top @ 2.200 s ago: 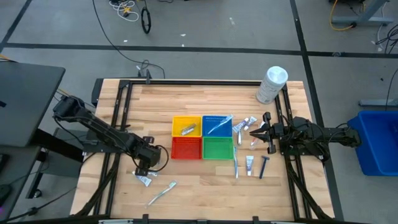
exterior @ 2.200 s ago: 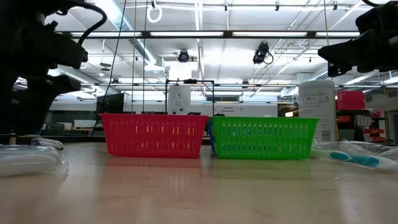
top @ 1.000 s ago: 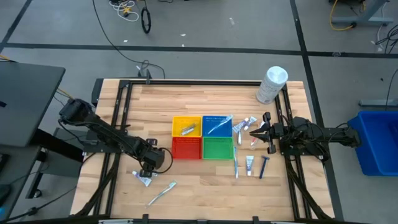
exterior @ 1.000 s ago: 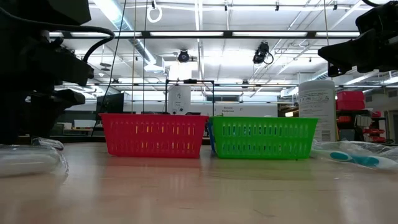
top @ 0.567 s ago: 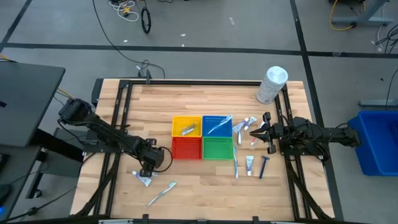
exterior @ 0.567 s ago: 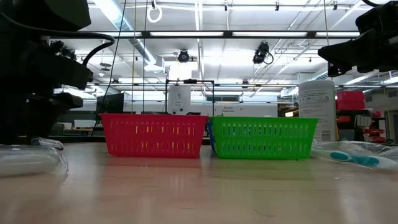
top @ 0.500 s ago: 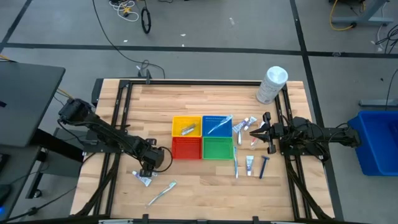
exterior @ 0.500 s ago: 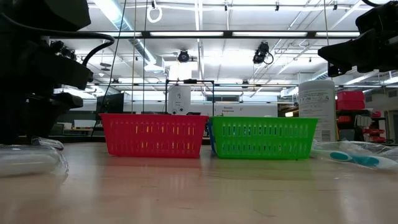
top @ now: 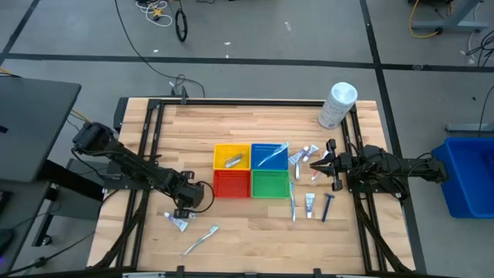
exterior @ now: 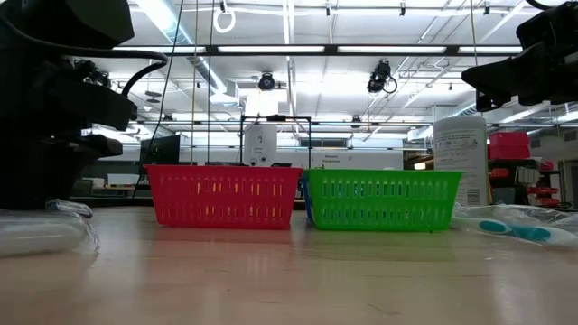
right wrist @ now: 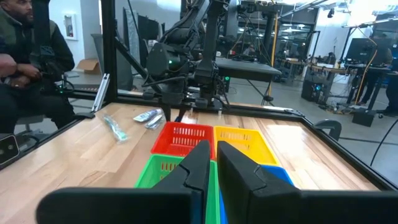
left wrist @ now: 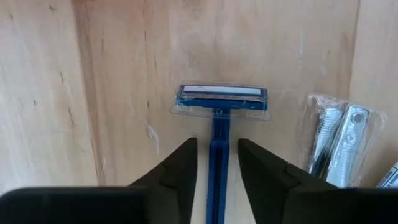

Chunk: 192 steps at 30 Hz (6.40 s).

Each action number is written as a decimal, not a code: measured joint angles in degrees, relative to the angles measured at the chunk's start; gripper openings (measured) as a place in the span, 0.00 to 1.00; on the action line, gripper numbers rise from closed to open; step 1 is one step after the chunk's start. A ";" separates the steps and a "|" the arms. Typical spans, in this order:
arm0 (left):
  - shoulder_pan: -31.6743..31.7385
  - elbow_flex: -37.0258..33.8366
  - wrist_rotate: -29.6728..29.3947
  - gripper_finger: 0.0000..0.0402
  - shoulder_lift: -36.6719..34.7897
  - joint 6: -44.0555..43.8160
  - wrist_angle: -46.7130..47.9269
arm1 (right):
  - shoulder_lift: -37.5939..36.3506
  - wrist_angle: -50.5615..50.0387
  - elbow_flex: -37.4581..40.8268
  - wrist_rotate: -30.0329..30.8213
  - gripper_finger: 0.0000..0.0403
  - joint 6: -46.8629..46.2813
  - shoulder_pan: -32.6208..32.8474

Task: Pick & Place Travel size toiletries
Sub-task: Put the left shaver into the green bin

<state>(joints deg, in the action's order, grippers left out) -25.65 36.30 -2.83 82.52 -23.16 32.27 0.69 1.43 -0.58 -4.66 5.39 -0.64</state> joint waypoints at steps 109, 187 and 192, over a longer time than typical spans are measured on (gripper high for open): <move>17.68 18.32 -1.07 0.11 -5.27 12.27 -5.06 | 0.00 0.00 0.01 0.01 0.10 0.00 0.00; 21.76 48.25 8.95 0.12 26.56 42.13 -18.17 | -0.01 0.02 0.01 0.04 0.10 0.00 0.00; 22.54 48.25 11.47 0.12 29.87 41.61 -18.86 | 0.00 0.00 0.01 0.02 0.10 0.00 0.00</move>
<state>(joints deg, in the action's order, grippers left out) -3.11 84.55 8.64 112.39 18.45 13.41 0.69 1.43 -0.57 -4.64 5.39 -0.63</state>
